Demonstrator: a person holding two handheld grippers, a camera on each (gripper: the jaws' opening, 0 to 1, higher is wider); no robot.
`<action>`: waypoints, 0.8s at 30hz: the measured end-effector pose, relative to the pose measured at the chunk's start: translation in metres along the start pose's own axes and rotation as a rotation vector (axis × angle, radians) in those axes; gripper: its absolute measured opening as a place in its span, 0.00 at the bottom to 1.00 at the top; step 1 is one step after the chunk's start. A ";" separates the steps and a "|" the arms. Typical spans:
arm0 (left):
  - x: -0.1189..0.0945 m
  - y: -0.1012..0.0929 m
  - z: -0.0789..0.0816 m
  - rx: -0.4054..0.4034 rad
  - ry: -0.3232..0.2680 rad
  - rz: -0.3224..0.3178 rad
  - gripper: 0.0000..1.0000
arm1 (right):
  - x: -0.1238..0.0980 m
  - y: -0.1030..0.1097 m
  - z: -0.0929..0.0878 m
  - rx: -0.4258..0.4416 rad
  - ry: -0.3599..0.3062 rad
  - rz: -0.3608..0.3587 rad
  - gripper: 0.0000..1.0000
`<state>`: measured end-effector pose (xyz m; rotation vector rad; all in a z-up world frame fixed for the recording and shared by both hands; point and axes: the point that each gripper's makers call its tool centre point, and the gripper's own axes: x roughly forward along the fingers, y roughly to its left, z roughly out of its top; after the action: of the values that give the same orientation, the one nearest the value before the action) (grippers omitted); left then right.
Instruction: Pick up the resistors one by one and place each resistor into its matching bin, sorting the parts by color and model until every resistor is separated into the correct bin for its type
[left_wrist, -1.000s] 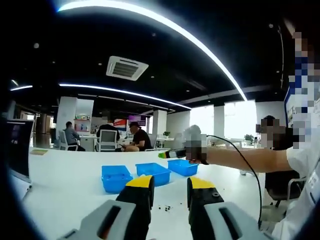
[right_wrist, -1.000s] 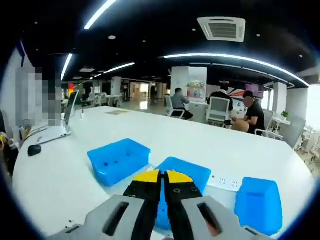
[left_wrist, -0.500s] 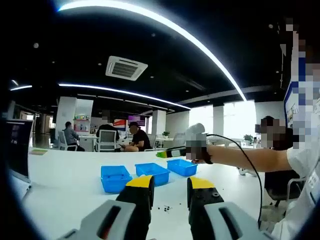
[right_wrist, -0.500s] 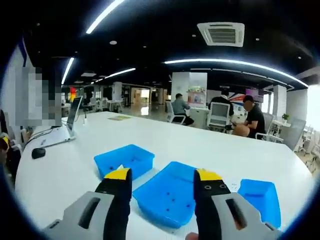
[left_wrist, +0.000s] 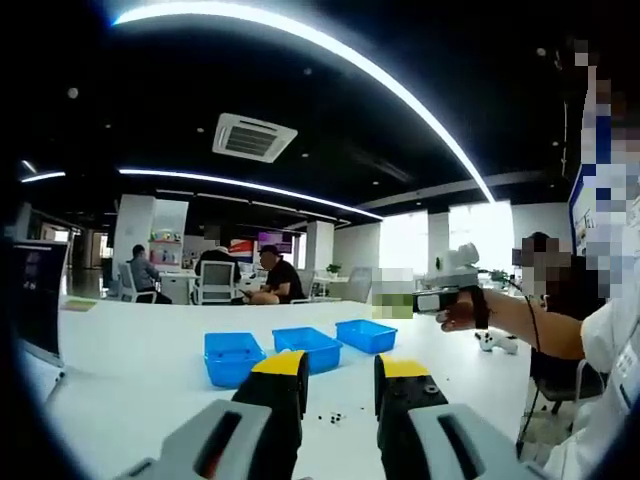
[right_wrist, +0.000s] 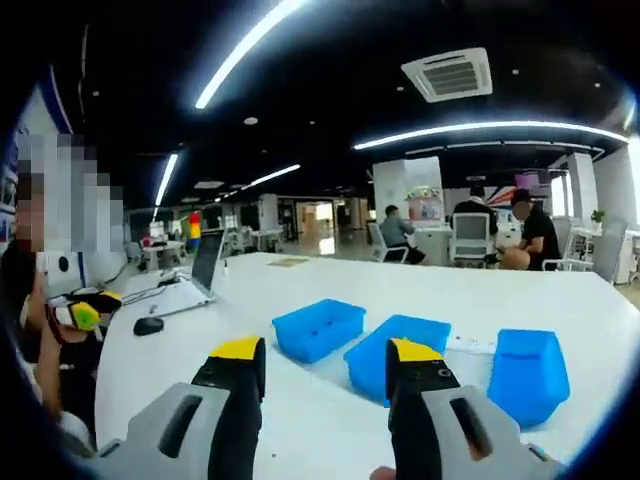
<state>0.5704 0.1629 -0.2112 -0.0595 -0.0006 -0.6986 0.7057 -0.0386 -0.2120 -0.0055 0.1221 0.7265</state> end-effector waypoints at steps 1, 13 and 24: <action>0.000 0.000 0.000 0.001 0.000 0.000 0.28 | -0.010 0.000 -0.003 -0.009 -0.002 -0.005 0.50; 0.005 0.000 -0.007 0.001 0.023 0.001 0.28 | -0.096 0.015 -0.035 -0.049 -0.014 -0.045 0.50; 0.006 0.001 -0.011 -0.003 0.037 -0.005 0.29 | -0.114 0.021 -0.030 -0.074 -0.023 -0.057 0.45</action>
<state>0.5752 0.1595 -0.2224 -0.0499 0.0359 -0.7043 0.6043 -0.0997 -0.2281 -0.0710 0.0732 0.6735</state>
